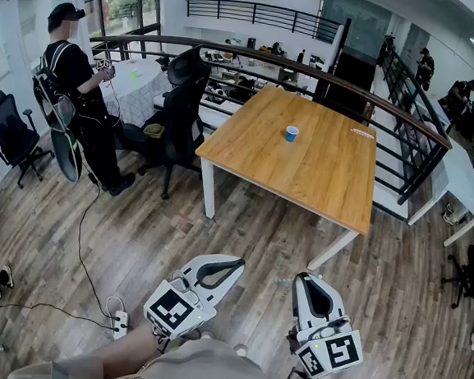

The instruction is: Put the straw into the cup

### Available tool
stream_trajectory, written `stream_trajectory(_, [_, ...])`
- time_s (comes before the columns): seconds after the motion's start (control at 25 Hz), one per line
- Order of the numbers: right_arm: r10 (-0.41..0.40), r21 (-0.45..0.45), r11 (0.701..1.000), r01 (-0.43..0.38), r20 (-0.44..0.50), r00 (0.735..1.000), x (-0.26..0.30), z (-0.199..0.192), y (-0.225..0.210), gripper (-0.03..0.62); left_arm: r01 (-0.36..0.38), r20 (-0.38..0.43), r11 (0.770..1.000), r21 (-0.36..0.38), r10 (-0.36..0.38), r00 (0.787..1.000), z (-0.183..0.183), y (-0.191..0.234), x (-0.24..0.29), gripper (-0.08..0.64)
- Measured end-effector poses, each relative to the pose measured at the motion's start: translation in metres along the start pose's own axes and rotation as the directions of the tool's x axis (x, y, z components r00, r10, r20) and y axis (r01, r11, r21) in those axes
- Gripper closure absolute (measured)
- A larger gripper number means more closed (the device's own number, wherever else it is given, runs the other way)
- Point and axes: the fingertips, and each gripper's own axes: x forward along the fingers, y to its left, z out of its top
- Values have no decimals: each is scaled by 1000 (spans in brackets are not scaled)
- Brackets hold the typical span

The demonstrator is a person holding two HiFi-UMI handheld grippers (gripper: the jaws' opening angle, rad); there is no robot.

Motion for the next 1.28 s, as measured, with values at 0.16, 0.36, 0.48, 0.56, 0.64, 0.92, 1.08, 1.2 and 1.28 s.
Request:
stream_trajectory(0.16, [-8, -5, 1000, 8, -17, 1000, 4, -8, -2, 561, 5, -4, 1000, 20, -4, 1000, -3, 2, 2, 546])
stream_trajectory(0.36, [-9, -20, 1000, 9, -22, 1000, 6, -12, -2, 561, 10, -21, 1000, 3, -10, 1000, -9, 3, 6, 546])
stream_trajectory(0.48, [-22, -50, 999, 21, -31, 999, 7, -13, -2, 561, 19, -24, 999, 27, -18, 1000, -12, 4, 8, 546])
stream_trajectory(0.56, [-37, -83, 996, 34, -37, 999, 8, -14, -3, 561, 26, -29, 998, 63, -24, 999, -15, 5, 11, 546])
stream_trajectory(0.64, [-41, -100, 994, 37, -39, 998, 9, -15, -5, 561, 16, -40, 998, 66, -13, 999, -17, 7, 14, 546])
stream_trajectory(0.92, [-20, -78, 997, 18, -27, 999, 4, -17, -22, 561, 6, -55, 999, 47, -3, 998, -21, -1, 33, 546])
stream_trajectory(1.08, [-9, -77, 997, 7, -23, 1000, -5, -22, -38, 561, -19, -56, 1000, 8, 20, 998, -22, -13, 48, 546])
stream_trajectory(1.2, [-3, -72, 997, 1, -19, 1000, -9, -24, -52, 561, -19, -60, 999, 34, 21, 998, -24, -20, 58, 546])
stream_trajectory(1.28, [6, -70, 998, -7, -18, 1000, -11, -25, -60, 561, -19, -59, 998, 61, 23, 998, -27, -23, 63, 546])
